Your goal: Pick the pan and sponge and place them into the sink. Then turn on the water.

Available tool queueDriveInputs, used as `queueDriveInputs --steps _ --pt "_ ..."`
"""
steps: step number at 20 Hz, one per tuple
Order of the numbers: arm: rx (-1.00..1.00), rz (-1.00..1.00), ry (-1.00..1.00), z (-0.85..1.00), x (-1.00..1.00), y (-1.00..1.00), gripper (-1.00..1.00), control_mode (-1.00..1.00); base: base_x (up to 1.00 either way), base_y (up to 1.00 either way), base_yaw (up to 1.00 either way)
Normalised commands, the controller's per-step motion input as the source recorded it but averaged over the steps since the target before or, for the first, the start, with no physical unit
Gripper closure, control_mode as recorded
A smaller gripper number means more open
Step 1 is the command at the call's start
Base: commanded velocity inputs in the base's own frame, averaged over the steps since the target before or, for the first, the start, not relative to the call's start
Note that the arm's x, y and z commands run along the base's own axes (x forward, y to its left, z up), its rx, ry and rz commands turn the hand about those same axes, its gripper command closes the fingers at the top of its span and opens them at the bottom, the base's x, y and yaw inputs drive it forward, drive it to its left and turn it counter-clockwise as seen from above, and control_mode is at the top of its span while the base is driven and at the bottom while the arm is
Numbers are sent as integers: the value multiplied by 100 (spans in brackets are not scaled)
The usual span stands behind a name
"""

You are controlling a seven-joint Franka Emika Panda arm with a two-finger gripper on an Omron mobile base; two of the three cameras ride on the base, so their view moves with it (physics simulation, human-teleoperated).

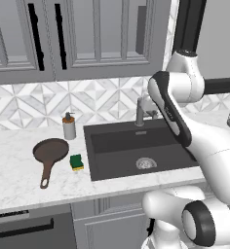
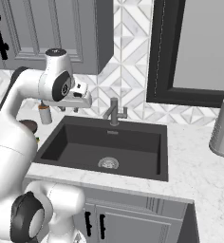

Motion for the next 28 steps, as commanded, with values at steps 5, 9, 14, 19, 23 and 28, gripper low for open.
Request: queueDriveInputs --steps 5,9,14,19,23,28 --pt "-4 2 -7 -10 -26 20 -100 -100 0 0 0" --pt "0 5 -2 -42 -56 55 -100 -100 0 0 0" --pt "1 3 4 -36 -33 70 -100 -100 0 0 0" --pt "3 0 9 -22 -2 83 -100 -100 0 0 0" --pt "1 0 17 -13 0 89 -100 -100 0 0 0" --pt "0 0 30 -9 13 99 -100 -100 0 0 0"
